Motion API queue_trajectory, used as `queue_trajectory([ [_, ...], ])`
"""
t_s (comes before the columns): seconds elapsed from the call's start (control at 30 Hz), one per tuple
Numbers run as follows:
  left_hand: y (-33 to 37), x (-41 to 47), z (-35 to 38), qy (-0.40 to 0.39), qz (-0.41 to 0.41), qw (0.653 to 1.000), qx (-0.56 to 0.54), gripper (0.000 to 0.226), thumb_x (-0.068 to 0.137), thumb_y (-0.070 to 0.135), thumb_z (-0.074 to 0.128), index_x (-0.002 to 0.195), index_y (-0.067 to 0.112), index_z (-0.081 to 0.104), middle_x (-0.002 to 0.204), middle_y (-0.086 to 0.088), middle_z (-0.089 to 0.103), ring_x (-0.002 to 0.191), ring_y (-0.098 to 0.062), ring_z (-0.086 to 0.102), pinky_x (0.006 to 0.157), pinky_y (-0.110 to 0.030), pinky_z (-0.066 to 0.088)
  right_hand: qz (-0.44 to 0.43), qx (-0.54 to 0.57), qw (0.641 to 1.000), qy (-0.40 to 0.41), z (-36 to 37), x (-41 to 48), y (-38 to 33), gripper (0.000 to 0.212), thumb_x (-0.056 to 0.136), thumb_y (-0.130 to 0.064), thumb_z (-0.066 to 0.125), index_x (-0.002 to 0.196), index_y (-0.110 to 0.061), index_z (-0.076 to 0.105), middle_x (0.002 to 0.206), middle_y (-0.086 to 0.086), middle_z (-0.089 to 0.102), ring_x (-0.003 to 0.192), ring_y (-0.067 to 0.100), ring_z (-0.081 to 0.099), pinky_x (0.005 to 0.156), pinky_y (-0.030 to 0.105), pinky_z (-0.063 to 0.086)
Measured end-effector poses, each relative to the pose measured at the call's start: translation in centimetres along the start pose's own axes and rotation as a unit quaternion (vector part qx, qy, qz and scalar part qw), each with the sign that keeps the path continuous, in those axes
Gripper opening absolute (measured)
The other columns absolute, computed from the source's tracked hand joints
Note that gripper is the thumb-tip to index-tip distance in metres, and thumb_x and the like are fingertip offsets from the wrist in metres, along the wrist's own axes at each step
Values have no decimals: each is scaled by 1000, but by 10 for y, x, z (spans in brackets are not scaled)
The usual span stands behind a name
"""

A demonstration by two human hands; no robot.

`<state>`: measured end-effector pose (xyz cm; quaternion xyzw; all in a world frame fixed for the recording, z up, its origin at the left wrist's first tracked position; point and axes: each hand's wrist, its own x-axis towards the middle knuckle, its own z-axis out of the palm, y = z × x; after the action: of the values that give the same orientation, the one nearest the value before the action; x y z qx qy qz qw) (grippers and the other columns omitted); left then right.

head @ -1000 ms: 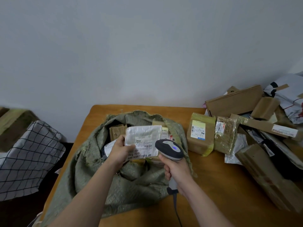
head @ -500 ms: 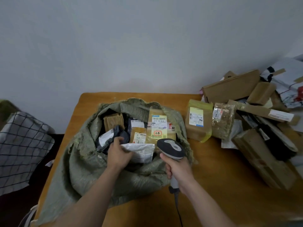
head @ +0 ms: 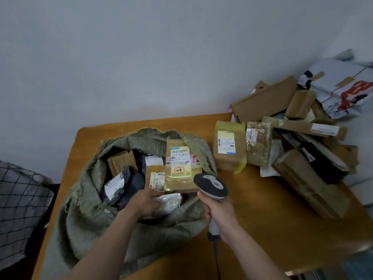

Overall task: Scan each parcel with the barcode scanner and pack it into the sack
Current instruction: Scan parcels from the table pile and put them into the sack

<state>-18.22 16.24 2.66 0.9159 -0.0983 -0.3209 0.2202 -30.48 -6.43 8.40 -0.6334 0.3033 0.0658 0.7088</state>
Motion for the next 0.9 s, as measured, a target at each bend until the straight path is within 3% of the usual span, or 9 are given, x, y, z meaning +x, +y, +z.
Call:
queue_trajectory([
  [0.13,14,12,-3,-39,-37,999,-8,22,91,30,66,109,22,76,118,-5,70,103,-21,64,87,-31,52,20,29,999,10,-25,12,-5,28,87,-32,80,88,-9,64,61,2,54,53,15,51,56,30,44],
  [0.2,21,17,-5,2,-85,996,21,43,76,53,68,114,33,66,118,0,69,102,-21,64,91,-34,53,27,45,998,17,-40,18,-8,29,86,-33,81,86,-9,64,61,4,53,53,16,51,57,32,44],
  [0.3,38,22,-11,83,-128,985,78,83,53,74,69,121,32,48,113,2,60,108,-26,60,92,-42,53,37,71,996,27,-65,31,-12,30,85,-33,81,87,-8,64,62,5,53,53,17,50,56,32,44],
  [0.37,65,23,-18,165,-115,977,69,72,59,71,69,112,28,48,107,-2,55,109,-32,55,91,-46,51,52,84,995,33,-84,41,-15,31,86,-33,81,88,-8,64,62,5,55,52,17,51,56,32,44],
  [0.5,148,36,-22,307,26,951,-19,31,81,32,79,102,21,58,105,-2,59,98,-26,59,78,-39,48,72,100,991,53,-121,63,-26,34,88,-28,79,71,-9,58,59,8,50,49,18,47,55,33,41],
  [0.6,216,65,-7,272,95,957,-42,26,89,29,74,110,22,60,104,2,62,90,-15,60,71,-28,47,66,100,989,82,-151,84,-33,30,90,-25,77,71,-8,61,59,7,56,52,18,53,58,34,45],
  [0.67,255,89,10,226,96,969,-33,37,91,39,72,121,22,58,111,3,63,98,-15,62,80,-31,54,65,126,985,96,-170,100,-40,17,91,-20,77,84,-7,68,65,5,68,57,18,63,60,34,52],
  [0.8,297,135,47,146,13,989,18,83,83,66,71,146,21,41,139,-8,49,129,-29,51,105,-41,46,62,161,980,99,-199,128,-52,21,89,-8,78,107,-14,69,96,7,78,84,20,77,69,36,64],
  [0.9,313,160,69,112,-68,988,86,111,67,90,64,147,19,34,147,-16,41,139,-37,37,112,-47,38,47,149,983,95,-215,137,-51,24,90,-9,77,94,-30,66,99,1,75,94,21,75,85,47,63],
])
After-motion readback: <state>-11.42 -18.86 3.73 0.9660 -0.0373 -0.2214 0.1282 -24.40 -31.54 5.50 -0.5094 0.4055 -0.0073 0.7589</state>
